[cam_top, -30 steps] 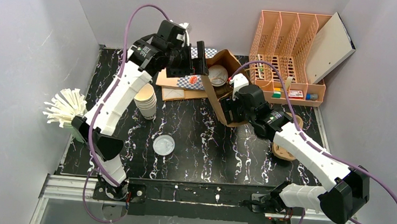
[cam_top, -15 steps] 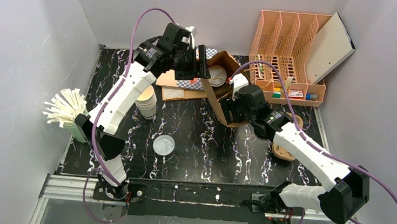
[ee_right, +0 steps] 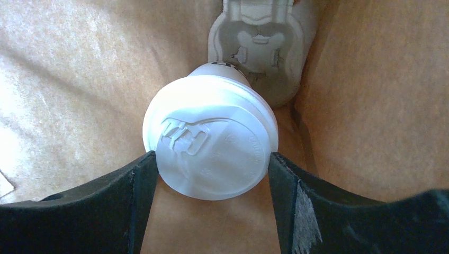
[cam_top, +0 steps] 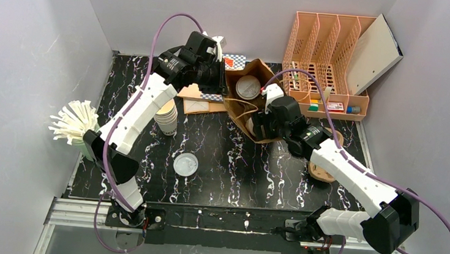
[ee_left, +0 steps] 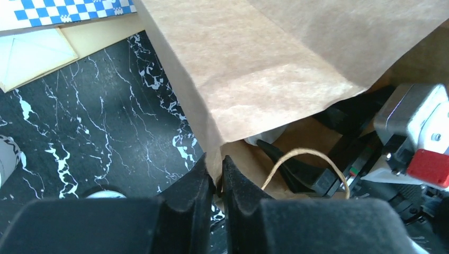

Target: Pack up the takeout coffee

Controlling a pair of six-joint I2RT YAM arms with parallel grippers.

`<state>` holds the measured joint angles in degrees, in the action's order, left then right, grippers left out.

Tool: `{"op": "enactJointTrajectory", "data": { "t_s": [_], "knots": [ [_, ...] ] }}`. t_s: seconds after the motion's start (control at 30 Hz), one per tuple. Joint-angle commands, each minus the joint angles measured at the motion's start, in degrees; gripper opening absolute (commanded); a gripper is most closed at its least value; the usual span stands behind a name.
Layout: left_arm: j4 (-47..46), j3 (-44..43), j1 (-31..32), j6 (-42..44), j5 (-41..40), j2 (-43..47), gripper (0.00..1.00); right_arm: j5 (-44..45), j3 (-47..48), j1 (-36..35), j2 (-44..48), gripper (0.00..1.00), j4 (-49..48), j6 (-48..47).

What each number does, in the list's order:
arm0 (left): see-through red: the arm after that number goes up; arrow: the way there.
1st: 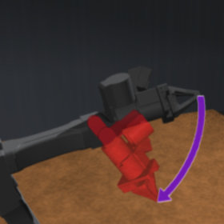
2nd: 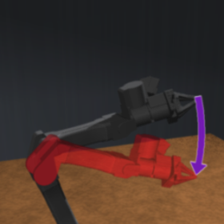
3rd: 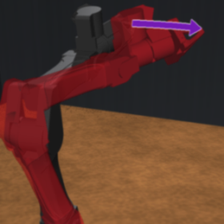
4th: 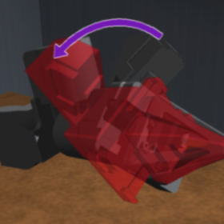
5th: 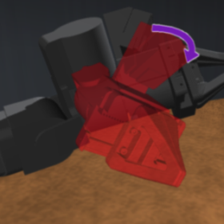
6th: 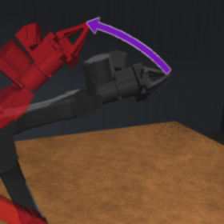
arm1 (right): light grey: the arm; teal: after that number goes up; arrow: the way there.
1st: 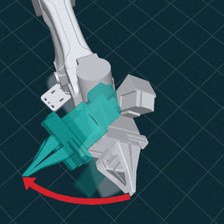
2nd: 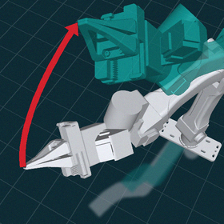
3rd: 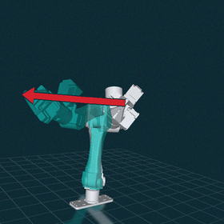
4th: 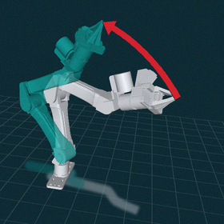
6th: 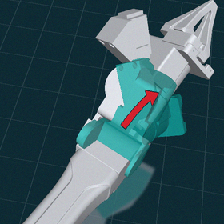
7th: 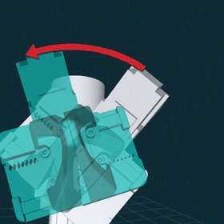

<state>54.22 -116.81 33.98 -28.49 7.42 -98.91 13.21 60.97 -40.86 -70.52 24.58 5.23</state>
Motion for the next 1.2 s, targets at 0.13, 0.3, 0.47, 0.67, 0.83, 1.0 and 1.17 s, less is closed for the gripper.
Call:
{"op": "enactJointTrajectory", "data": {
  "t_s": [0.13, 0.3, 0.47, 0.67, 0.83, 1.0, 1.17],
  "knots": [
    [-10.0, 6.78, -0.1, 4.78, 7.34, 7.18, 0.0, 2.83, 0.11, 0.36, 0.51, 0.54, 2.6, 0.4],
    [-12.0, 5.6, -0.14, 6.39, 9.92, 7.43, 0.0, 4.62, 0.99, 0.34, 0.28, 0.54, 5.02, 1.37],
    [-13.08, 6.09, -0.13, 6.56, 12.55, 7.65, 0.0, 5.94, 1.28, 0.62, 0.52, 0.54, 5.31, 3.15],
    [-9.7, 2.18, -0.12, 6.52, 16.39, 4.5, 0.0, 8.28, 2.91, 2.73, -1.73, 0.54, 5.48, 3.36],
    [-4.06, -3.32, -0.09, 7.79, 18.45, 0.97, 0.0, 9.11, 5.08, 4.18, -3.91, 0.54, 5.18, 2.85],
    [-1.84, -5.26, -0.14, 7.52, 20.1, -0.81, 0.0, 5.98, 5.2, 4.53, -2.63, 0.55, 1.67, 1.94],
    [-0.52, -7.56, -0.09, 8.27, 20.64, -2.49, 0.0, 5.24, 4.44, 4.67, -2.11, 0.55, 0.74, 1.16]
  ]
}}
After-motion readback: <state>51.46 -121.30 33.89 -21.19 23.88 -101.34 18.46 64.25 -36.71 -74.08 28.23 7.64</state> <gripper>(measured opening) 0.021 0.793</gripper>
